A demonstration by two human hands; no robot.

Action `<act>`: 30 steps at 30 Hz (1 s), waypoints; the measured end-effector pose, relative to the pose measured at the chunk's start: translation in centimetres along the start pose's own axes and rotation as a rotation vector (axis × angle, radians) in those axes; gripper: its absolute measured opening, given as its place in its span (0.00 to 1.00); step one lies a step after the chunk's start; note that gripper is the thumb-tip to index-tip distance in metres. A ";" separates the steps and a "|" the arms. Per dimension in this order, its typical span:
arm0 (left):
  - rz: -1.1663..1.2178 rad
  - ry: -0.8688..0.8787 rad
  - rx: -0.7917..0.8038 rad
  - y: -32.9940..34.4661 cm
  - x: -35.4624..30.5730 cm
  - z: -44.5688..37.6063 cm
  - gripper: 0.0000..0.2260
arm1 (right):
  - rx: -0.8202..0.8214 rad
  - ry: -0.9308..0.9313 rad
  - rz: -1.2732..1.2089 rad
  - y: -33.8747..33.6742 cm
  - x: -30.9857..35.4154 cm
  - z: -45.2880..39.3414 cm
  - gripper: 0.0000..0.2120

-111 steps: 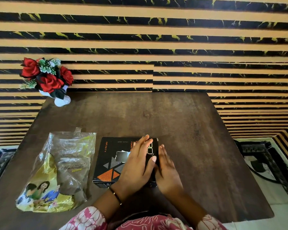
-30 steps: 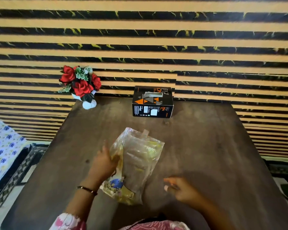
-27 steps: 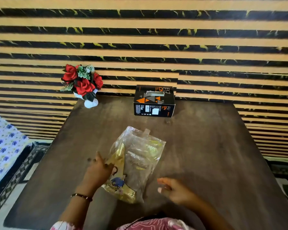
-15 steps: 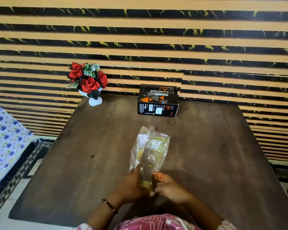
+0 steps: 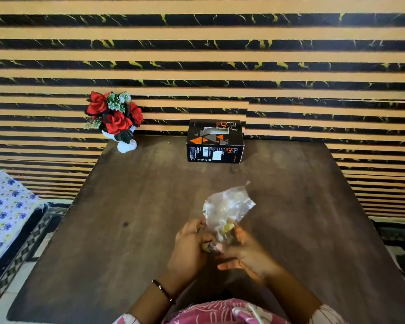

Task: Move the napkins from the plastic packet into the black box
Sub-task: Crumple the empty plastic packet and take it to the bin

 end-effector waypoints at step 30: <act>-0.045 0.262 -0.112 -2.2 -1.5 4.3 0.09 | -0.150 -0.158 -0.179 1.9 -0.7 3.1 0.13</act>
Point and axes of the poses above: each hand's wrist, its own z-axis away from the middle knuckle, its own y-axis out of the palm, x = y × z, the point moved 4 cm from there along -z, towards the middle knuckle, and after that the axes turned 10 degrees about -z, right-handed, at the moved point
